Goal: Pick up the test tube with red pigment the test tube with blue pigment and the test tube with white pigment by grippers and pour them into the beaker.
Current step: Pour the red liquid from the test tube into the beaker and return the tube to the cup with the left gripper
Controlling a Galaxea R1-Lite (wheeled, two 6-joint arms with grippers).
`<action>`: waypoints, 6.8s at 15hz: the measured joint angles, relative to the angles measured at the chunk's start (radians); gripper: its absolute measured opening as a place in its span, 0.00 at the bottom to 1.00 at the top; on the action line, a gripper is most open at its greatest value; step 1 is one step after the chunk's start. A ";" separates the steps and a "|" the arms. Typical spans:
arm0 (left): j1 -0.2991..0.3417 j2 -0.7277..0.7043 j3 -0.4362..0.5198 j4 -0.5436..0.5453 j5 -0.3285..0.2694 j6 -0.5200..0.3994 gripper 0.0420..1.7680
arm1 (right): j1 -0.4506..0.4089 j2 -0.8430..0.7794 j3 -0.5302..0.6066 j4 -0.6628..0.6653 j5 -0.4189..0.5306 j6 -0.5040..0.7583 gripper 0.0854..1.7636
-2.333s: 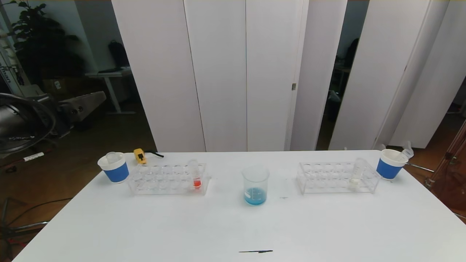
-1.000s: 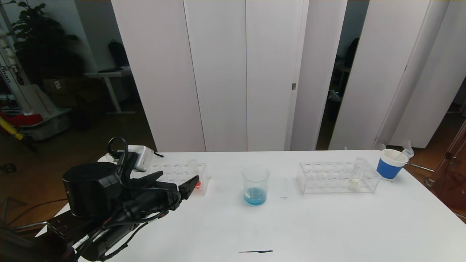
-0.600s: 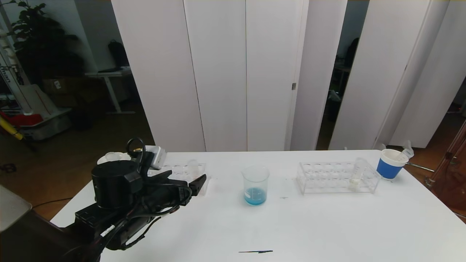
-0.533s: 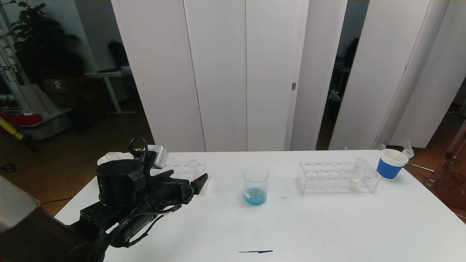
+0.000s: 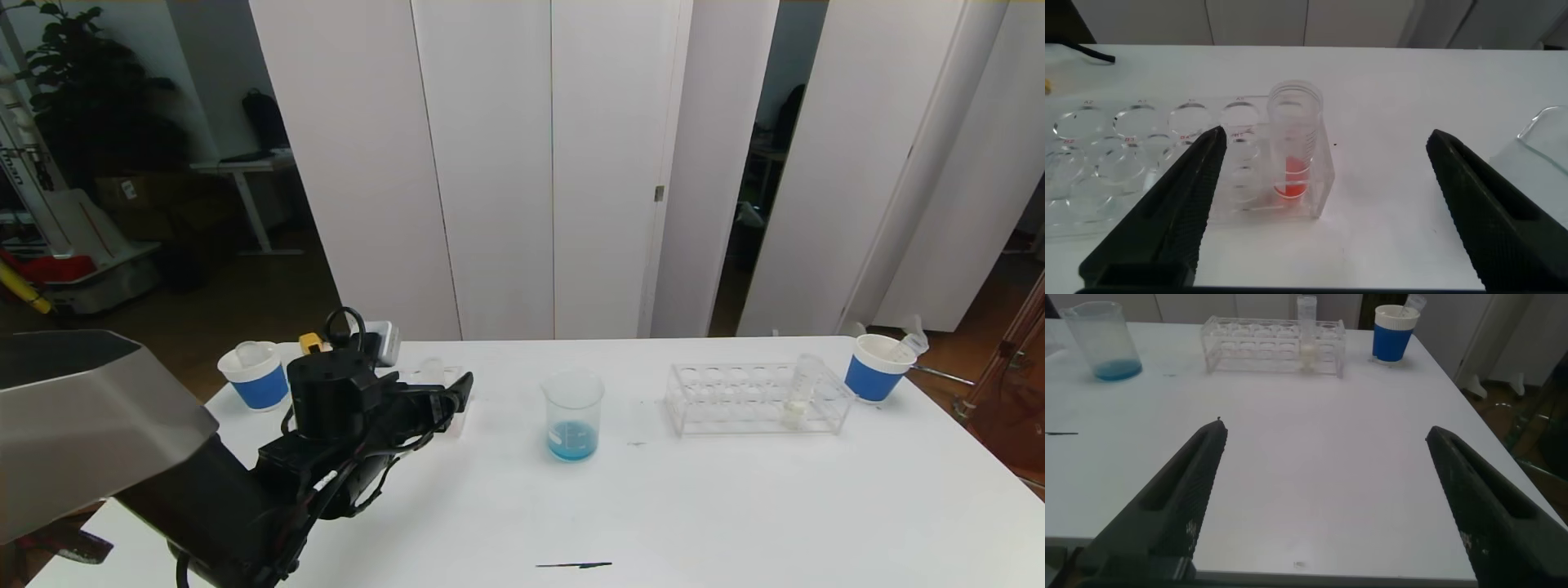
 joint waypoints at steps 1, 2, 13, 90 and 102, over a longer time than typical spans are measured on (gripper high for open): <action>0.000 0.020 -0.013 -0.013 0.016 0.000 0.99 | 0.000 0.000 0.000 0.000 0.000 0.000 0.99; 0.001 0.043 -0.026 -0.029 0.036 0.000 0.99 | 0.000 0.000 0.000 0.000 0.000 0.000 0.99; 0.023 0.203 -0.097 -0.151 0.090 0.014 0.99 | 0.000 0.000 0.000 0.000 0.000 0.000 0.99; -0.028 0.162 -0.593 0.172 -0.611 0.904 0.33 | 0.000 0.000 0.000 0.000 0.000 0.000 0.99; -0.021 0.235 -0.569 -0.019 -0.715 1.286 0.33 | 0.000 0.000 0.000 0.000 0.000 0.000 0.99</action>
